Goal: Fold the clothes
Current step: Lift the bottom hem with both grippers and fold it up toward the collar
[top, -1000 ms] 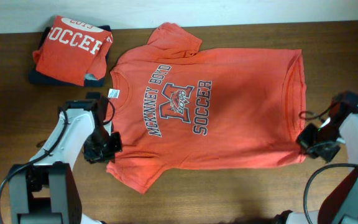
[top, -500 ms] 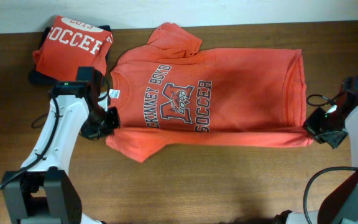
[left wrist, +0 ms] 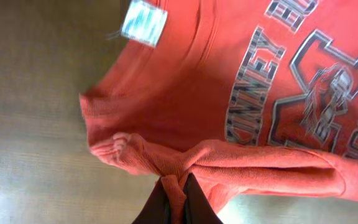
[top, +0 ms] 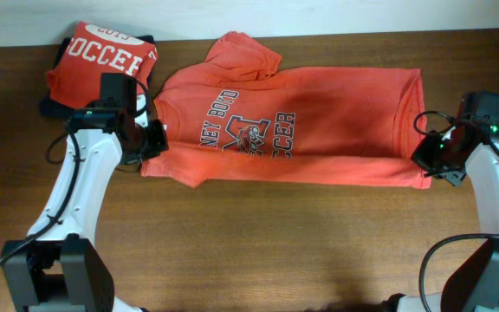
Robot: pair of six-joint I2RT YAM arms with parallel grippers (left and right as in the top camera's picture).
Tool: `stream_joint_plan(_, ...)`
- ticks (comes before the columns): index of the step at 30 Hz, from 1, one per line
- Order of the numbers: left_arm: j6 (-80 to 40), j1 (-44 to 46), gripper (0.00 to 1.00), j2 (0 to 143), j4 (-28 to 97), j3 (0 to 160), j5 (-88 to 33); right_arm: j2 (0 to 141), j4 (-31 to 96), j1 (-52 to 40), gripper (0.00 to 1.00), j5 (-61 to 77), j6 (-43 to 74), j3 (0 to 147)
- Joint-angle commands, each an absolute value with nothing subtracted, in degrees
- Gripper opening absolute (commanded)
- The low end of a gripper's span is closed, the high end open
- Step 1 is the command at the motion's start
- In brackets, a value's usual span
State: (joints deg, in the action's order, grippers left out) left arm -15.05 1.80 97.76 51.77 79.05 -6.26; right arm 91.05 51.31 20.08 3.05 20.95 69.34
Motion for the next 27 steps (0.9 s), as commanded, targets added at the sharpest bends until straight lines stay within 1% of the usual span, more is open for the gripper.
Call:
stream_joint_plan(1,-15.81,1.72,0.01,98.15,48.27,80.05,-6.2,92.2,49.74,19.77,0.04,1.87,21.17,70.74)
stream_joint_plan(11,-15.79,1.72,0.01,102.02,42.04,80.03,-6.0,96.97,44.42,19.77,0.04,1.89,19.68,70.72)
stream_joint_plan(20,-15.79,1.74,0.01,106.89,36.1,80.03,-6.04,102.45,36.88,19.49,0.04,2.11,18.46,70.72)
stream_joint_plan(27,-15.77,1.76,0.01,109.47,32.01,80.03,-6.04,106.72,29.63,17.32,0.04,1.76,16.69,70.7)
